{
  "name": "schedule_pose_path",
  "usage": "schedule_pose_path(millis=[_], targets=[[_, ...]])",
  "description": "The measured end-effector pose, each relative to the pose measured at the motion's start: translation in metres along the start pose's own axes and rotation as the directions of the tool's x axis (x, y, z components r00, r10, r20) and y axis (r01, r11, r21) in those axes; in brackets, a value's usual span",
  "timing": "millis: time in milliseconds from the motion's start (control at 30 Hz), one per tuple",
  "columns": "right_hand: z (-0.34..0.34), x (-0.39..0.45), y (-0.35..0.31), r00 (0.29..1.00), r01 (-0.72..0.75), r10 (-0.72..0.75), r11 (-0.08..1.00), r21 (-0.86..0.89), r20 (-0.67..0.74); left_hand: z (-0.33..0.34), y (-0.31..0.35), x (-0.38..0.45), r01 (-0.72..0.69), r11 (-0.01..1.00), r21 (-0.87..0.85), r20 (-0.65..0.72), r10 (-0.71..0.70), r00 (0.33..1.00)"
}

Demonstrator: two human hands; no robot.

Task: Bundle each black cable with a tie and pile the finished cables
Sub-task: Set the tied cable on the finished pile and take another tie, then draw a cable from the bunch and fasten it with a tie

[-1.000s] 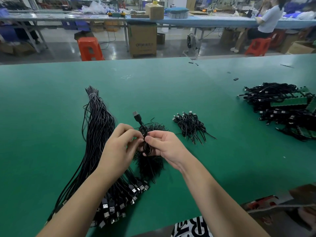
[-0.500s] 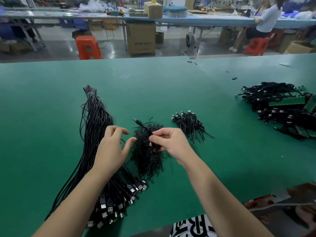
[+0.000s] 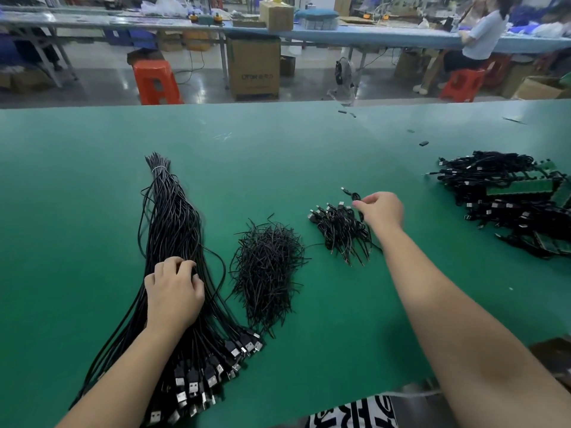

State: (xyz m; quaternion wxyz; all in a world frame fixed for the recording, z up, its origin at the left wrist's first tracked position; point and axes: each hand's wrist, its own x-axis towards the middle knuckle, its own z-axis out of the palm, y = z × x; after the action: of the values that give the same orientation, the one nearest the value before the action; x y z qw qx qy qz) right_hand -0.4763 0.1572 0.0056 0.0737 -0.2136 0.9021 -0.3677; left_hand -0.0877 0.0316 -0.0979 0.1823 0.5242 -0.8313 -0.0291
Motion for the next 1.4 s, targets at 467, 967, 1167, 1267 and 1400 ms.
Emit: schedule_pose_path(millis=[467, 967, 1167, 1267, 1400], targets=[[0.044, 0.030, 0.025, 0.994, -0.040, 0.063, 0.972, -0.233, 0.092, 0.007, -0.002, -0.001, 0.021, 0.999, -0.033, -0.071, -0.023, 0.997], [0.040, -0.078, -0.084, 0.803, 0.491, -0.474, 0.870, 0.050, 0.362, 0.002, -0.002, 0.000, 0.069, 0.989, -0.134, -0.016, -0.072, 0.997], [0.101, -0.194, -0.110, 0.310, 0.872, -0.542, 0.490, -0.006, 0.781, -0.002, -0.010, 0.005, 0.138, 0.885, -0.444, -0.022, -0.165, 0.986], [0.125, -0.219, -0.102, 0.249, 0.939, -0.446, 0.329, -0.102, 0.859, -0.008, -0.010, 0.005, 0.153, 0.853, -0.498, -0.008, -0.181, 0.984], [0.137, -0.226, -0.094, 0.284, 0.930, -0.439, 0.341, -0.135, 0.852, -0.010, -0.010, 0.004, 0.167, 0.833, -0.528, 0.014, -0.188, 0.982]])
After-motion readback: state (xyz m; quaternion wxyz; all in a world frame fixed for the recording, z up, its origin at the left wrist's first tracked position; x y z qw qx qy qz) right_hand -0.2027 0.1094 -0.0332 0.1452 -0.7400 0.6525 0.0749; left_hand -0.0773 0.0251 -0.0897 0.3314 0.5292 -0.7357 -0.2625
